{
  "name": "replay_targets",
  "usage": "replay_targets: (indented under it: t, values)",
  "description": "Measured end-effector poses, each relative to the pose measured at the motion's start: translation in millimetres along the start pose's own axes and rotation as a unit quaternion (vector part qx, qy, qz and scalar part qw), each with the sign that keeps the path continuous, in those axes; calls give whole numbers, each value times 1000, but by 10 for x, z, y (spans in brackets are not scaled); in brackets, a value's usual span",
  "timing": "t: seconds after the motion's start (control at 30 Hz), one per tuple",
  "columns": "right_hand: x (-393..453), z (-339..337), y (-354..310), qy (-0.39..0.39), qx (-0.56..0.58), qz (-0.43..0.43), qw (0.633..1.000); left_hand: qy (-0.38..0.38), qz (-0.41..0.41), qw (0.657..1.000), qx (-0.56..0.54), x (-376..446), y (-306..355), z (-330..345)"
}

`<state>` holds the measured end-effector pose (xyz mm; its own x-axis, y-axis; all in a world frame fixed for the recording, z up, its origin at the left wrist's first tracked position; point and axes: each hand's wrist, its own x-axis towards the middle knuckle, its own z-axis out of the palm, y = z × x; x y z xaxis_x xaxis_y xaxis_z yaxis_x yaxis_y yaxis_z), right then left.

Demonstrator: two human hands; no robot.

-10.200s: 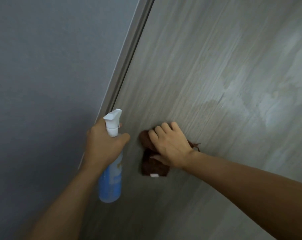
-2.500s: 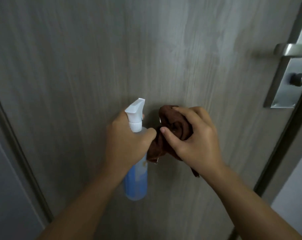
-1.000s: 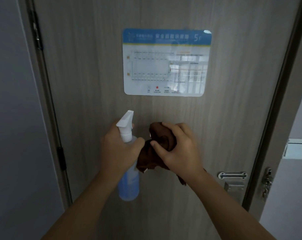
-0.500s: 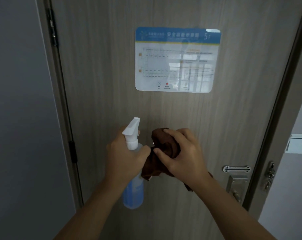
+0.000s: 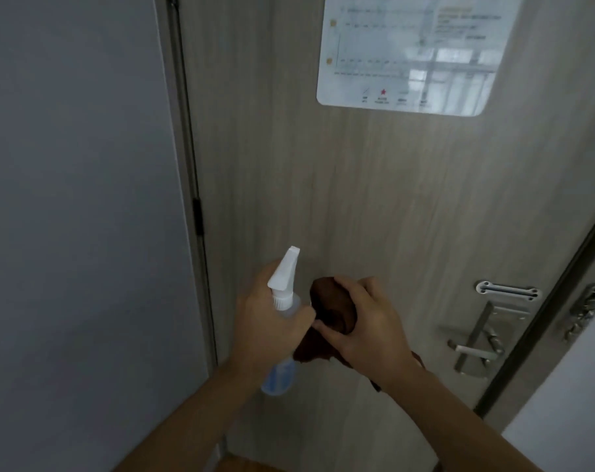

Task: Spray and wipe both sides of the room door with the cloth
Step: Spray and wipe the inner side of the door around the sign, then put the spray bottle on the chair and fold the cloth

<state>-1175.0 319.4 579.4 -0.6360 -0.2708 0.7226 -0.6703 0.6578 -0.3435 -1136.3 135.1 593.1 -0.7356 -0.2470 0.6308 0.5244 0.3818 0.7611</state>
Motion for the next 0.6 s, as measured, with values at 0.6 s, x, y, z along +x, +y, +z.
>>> replay_targets:
  t: [0.6]
  values:
    - [-2574,505,-457,-278,70,-67,956,93,-217,948,214,-3213,-69,-322]
